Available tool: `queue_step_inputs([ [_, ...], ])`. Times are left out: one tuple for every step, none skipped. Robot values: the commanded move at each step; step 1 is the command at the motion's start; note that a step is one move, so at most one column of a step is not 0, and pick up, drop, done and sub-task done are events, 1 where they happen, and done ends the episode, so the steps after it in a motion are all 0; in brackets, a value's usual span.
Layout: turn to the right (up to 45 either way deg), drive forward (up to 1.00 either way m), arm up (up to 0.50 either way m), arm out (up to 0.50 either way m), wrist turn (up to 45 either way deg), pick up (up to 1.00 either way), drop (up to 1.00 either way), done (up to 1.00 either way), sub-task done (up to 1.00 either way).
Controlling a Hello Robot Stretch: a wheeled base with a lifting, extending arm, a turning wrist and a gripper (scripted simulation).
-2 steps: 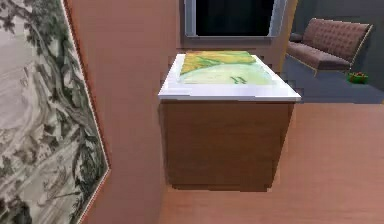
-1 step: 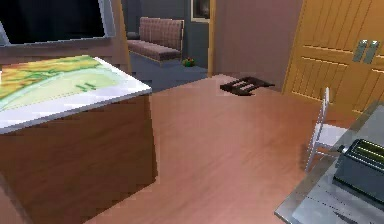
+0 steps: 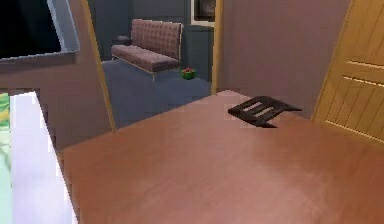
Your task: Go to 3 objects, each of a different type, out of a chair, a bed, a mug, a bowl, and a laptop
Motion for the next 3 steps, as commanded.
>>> queue_step_inputs([
  [3.0,0.0,0.0,0.0,0.0,0.0,0.0,0.0,0.0],
  [0.0,0.15,0.0,0.0,0.0,0.0,0.0,0.0,0.0],
  [-9.0,0.0,0.0,0.0,0.0,0.0,0.0,0.0,0.0],
])
